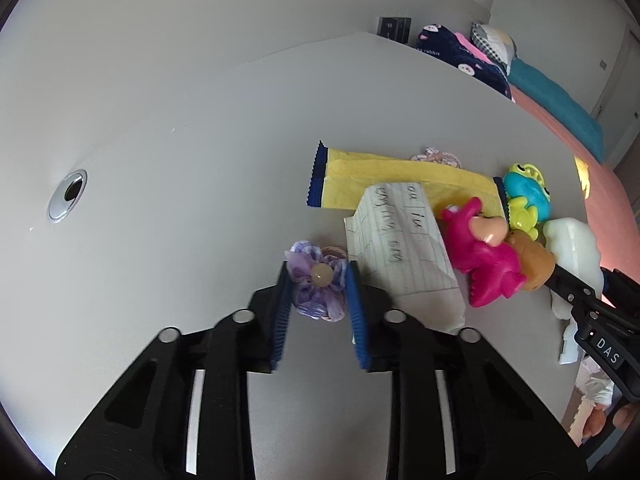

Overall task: Collect trash
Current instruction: 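Grasp the white foam block with the right tool while the left tool grasps the purple flower, then lift and carry the foam block and purple flower with both tools down to the black bin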

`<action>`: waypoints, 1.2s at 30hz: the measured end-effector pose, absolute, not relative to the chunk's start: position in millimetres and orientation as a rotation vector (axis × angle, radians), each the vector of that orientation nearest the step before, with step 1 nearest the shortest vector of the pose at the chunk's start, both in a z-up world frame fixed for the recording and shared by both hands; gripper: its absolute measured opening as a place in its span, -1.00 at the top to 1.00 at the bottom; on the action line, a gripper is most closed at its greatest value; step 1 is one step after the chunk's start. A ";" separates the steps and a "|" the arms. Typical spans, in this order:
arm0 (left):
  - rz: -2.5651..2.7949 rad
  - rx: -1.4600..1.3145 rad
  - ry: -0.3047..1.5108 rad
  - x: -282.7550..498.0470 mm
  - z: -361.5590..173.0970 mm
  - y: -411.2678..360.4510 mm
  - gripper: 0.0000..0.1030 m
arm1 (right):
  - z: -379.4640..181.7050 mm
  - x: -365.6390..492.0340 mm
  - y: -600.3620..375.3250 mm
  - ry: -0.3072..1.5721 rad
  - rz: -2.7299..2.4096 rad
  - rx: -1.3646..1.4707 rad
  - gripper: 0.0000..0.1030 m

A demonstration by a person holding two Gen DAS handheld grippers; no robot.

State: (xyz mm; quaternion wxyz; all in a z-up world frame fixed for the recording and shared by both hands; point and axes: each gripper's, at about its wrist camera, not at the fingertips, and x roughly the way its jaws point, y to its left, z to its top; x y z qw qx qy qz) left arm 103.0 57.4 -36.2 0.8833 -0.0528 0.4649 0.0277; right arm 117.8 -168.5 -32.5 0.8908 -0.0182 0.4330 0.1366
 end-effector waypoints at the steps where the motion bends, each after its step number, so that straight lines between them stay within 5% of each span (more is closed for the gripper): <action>1: 0.066 -0.118 0.967 102.0 -35.5 58.9 0.63 | -31.4 117.0 -169.6 0.897 0.283 -0.036 0.25; 36: -0.098 -0.014 0.844 30.6 6.2 -25.7 0.66 | 9.4 26.8 -238.0 0.776 0.179 0.022 0.26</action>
